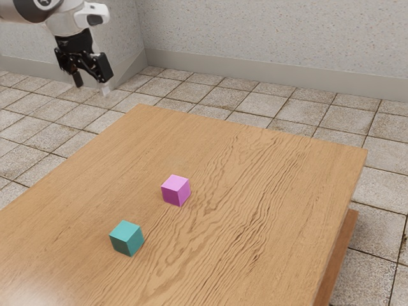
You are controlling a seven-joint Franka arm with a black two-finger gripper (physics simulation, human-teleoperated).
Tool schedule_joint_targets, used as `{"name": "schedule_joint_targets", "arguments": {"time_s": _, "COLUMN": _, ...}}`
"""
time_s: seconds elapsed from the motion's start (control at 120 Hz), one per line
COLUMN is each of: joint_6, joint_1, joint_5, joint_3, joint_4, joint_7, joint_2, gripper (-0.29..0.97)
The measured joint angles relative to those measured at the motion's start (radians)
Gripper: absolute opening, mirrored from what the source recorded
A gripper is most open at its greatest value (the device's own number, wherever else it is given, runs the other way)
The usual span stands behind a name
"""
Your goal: Pick up the blue block with one arm, and put the blue block on the pink block with one arm
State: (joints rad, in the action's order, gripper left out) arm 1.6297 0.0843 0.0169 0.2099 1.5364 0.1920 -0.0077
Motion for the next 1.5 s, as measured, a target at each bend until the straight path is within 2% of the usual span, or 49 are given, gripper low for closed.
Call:
{"name": "schedule_joint_targets", "arguments": {"time_s": 0.15, "joint_6": 0.032, "joint_1": -0.005, "joint_5": 0.001, "joint_3": 0.002, "joint_4": 0.055, "joint_7": 0.026, "joint_2": -0.032, "gripper": 0.68}}
{"name": "schedule_joint_targets", "arguments": {"time_s": 0.217, "joint_6": 0.057, "joint_1": 0.015, "joint_5": 0.001, "joint_3": 0.001, "joint_4": 0.208, "joint_7": 0.035, "joint_2": -0.112, "gripper": 0.68}}
{"name": "schedule_joint_targets", "arguments": {"time_s": 0.308, "joint_6": 0.164, "joint_1": 0.046, "joint_5": 0.001, "joint_3": -0.001, "joint_4": 0.513, "joint_7": 0.042, "joint_2": -0.204, "gripper": 0.68}}
{"name": "schedule_joint_targets", "arguments": {"time_s": 0.392, "joint_6": 0.294, "joint_1": 0.052, "joint_5": -0.003, "joint_3": -0.001, "joint_4": 0.712, "joint_7": 0.042, "joint_2": -0.221, "gripper": 0.68}}
{"name": "schedule_joint_targets", "arguments": {"time_s": 0.483, "joint_6": 0.427, "joint_1": 0.054, "joint_5": -0.011, "joint_3": -0.001, "joint_4": 0.838, "joint_7": 0.043, "joint_2": -0.212, "gripper": 0.68}}
{"name": "schedule_joint_targets", "arguments": {"time_s": 0.683, "joint_6": 0.497, "joint_1": 0.061, "joint_5": -0.017, "joint_3": -0.001, "joint_4": 0.863, "joint_7": 0.044, "joint_2": -0.197, "gripper": 0.68}}
{"name": "schedule_joint_targets", "arguments": {"time_s": 0.833, "joint_6": 0.581, "joint_1": 0.061, "joint_5": -0.048, "joint_3": -0.003, "joint_4": 0.871, "joint_7": 0.044, "joint_2": -0.107, "gripper": 0.68}}
{"name": "schedule_joint_targets", "arguments": {"time_s": 1.025, "joint_6": 0.648, "joint_1": 0.062, "joint_5": -0.183, "joint_3": -0.003, "joint_4": 0.872, "joint_7": 0.044, "joint_2": -0.05, "gripper": 0.68}}
{"name": "schedule_joint_targets", "arguments": {"time_s": 1.117, "joint_6": 0.662, "joint_1": 0.064, "joint_5": -0.218, "joint_3": -0.003, "joint_4": 0.883, "joint_7": 0.045, "joint_2": -0.059, "gripper": 0.68}}
{"name": "schedule_joint_targets", "arguments": {"time_s": 1.217, "joint_6": 0.671, "joint_1": 0.071, "joint_5": -0.195, "joint_3": -0.003, "joint_4": 0.903, "joint_7": 0.048, "joint_2": -0.082, "gripper": 0.68}}
{"name": "schedule_joint_targets", "arguments": {"time_s": 1.5, "joint_6": 0.681, "joint_1": 0.093, "joint_5": -0.171, "joint_3": -0.004, "joint_4": 0.918, "joint_7": 0.06, "joint_2": -0.054, "gripper": 0.68}}
